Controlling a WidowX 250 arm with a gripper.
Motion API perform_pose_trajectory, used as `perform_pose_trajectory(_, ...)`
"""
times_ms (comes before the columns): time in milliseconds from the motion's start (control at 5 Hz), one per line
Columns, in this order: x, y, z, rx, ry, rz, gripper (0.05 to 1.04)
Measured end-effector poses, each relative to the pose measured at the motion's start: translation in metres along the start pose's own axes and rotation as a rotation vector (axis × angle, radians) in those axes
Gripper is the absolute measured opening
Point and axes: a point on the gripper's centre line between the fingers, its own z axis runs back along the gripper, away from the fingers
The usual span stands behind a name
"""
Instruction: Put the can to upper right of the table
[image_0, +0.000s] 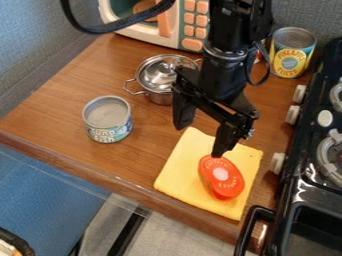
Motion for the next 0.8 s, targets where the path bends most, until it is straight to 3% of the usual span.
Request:
perform_pose_trajectory(400,0.005,0.012,-0.014,-0.008,0.035,0.035,1.001)
perform_pose_trajectory(800,0.022,0.049,-0.025,-0.003,0.047,0.153,1.001)
